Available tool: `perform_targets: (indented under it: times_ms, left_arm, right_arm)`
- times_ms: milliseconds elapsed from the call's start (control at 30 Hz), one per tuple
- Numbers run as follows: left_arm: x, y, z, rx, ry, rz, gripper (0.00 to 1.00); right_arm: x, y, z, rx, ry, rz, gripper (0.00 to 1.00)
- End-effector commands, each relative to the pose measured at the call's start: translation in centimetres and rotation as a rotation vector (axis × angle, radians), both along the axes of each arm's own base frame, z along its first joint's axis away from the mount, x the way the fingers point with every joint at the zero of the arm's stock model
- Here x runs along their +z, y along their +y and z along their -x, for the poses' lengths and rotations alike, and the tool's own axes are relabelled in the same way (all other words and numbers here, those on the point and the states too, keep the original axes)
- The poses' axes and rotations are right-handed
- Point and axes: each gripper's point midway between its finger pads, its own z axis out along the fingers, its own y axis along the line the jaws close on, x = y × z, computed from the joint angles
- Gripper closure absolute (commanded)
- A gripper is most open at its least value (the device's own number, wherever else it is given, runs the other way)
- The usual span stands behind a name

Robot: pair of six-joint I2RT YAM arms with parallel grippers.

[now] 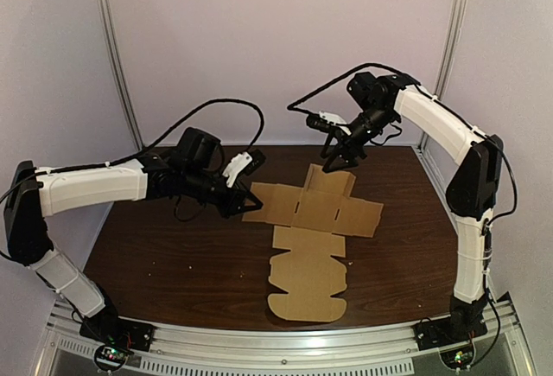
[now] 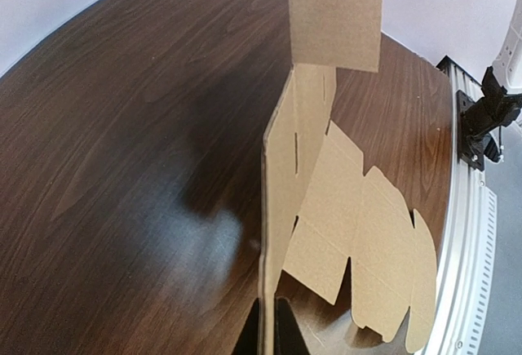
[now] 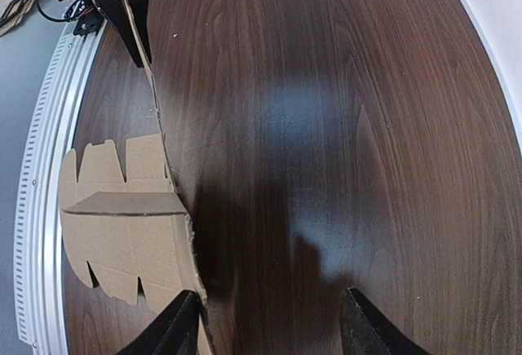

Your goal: Fold the paper box

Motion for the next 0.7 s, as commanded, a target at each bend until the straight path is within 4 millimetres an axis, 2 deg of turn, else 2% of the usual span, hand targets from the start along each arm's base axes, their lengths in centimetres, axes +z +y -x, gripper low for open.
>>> perform_targets:
  times_ms: [0, 333, 433, 500, 567, 667]
  left_arm:
    - [2.4, -0.2, -0.8, 0.014, -0.09, 0.027, 1.0]
    - [3.2, 0.1, -2.2, 0.076, -0.15, 0.022, 1.0]
    - [3.4, 0.1, -2.5, 0.082, -0.161, 0.023, 1.0]
    - [3.4, 0.1, -2.6, 0.089, -0.165, 0.019, 1.0]
    - [3.6, 0.4, -3.0, 0.112, -0.178, 0.014, 0.96]
    - [3.8, 1.5, -4.4, 0.214, -0.221, -0.004, 0.76]
  right_arm:
    - [-2.1, -3.8, 8.4, 0.009, 0.443, 0.225, 0.43]
    - [-3.3, -3.7, 9.2, 0.015, 0.497, 0.253, 0.64]
    - [-3.0, -3.6, 9.2, 0.014, 0.496, 0.241, 0.75]
    - [-2.7, -3.4, 9.1, 0.012, 0.492, 0.232, 0.87]
    - [-2.4, -3.3, 8.8, 0.003, 0.485, 0.224, 0.99]
    - [-1.7, -3.2, 7.6, -0.041, 0.481, 0.206, 1.0]
